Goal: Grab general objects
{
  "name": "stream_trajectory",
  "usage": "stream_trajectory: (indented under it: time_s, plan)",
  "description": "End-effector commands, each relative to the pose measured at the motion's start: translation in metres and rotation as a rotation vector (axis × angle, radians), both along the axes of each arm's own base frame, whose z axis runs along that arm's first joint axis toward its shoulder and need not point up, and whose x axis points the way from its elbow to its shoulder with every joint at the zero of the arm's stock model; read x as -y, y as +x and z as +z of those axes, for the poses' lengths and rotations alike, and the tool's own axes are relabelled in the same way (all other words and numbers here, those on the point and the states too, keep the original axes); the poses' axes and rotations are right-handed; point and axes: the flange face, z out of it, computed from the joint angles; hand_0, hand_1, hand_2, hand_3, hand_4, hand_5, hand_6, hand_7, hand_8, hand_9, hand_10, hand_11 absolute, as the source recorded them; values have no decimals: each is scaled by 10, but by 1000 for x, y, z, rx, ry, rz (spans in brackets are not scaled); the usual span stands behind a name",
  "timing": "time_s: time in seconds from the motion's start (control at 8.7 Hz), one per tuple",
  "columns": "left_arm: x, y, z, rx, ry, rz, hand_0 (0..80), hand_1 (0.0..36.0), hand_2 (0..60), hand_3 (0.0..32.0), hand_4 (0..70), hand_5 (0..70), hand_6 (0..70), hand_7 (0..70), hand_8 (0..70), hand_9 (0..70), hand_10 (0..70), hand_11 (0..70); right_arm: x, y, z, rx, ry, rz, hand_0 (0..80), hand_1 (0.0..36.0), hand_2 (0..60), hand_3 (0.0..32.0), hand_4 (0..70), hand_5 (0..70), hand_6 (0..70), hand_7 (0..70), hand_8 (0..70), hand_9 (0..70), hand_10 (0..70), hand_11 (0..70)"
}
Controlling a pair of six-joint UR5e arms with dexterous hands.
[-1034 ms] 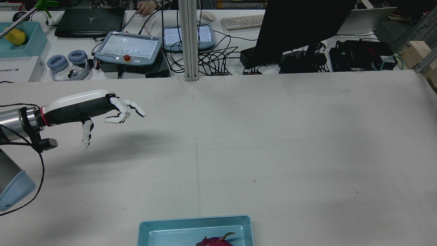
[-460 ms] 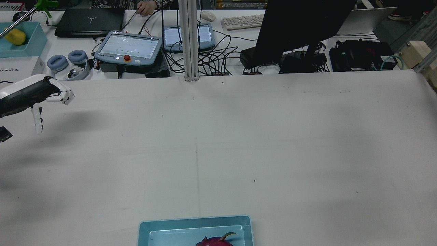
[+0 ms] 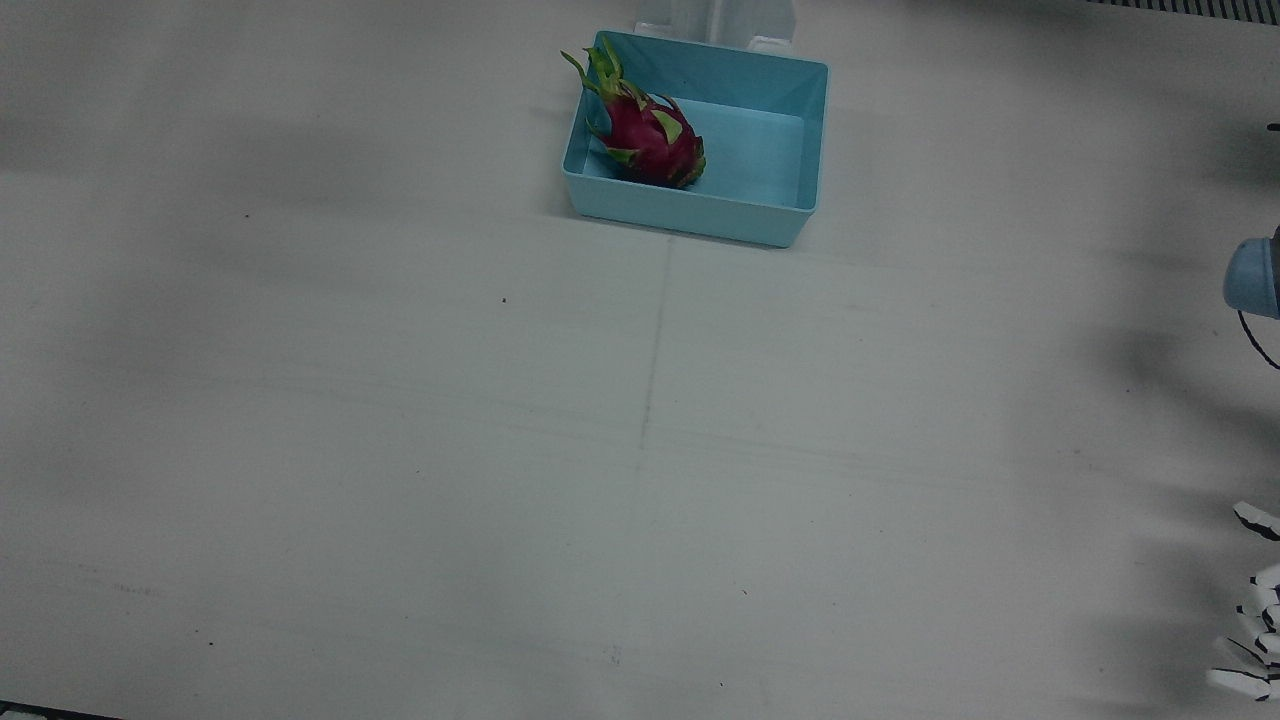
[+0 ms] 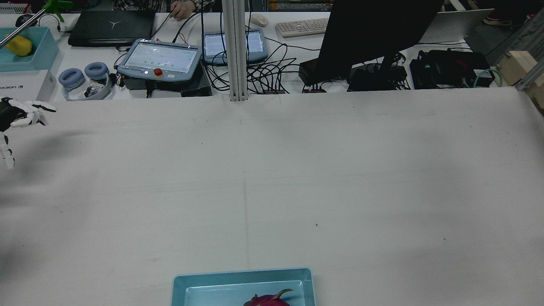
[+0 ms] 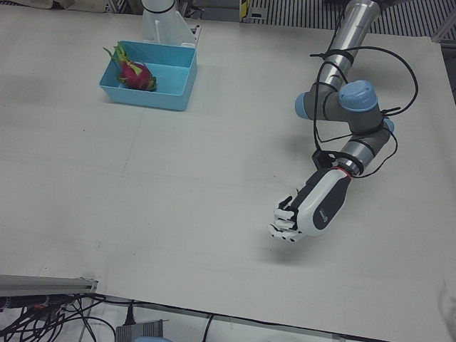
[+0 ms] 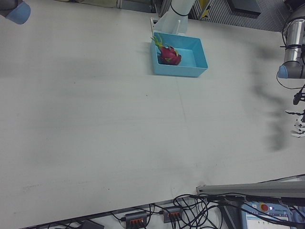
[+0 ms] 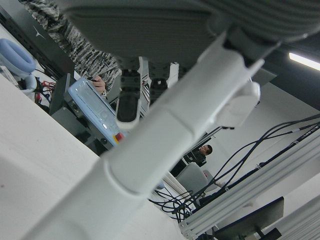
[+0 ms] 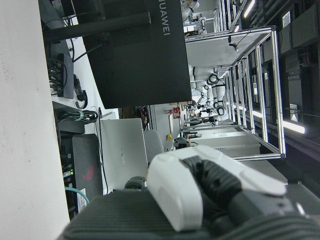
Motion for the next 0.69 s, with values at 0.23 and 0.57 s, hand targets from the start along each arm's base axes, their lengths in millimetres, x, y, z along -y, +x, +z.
stream_trajectory:
  time_s: [0.23, 0.57]
  plan:
    - [-40, -33, 79, -76, -13, -100, 800, 360, 600, 0, 169, 700, 305, 681, 51, 122, 0, 0, 0, 0, 0, 0, 0, 0, 0, 0, 0, 0, 0, 0, 0, 0, 0, 0, 0, 0]
    - [-75, -56, 106, -113, 15, -160, 800, 360, 600, 0, 139, 700, 260, 665, 42, 119, 0, 0, 0, 0, 0, 0, 0, 0, 0, 0, 0, 0, 0, 0, 0, 0, 0, 0, 0, 0]
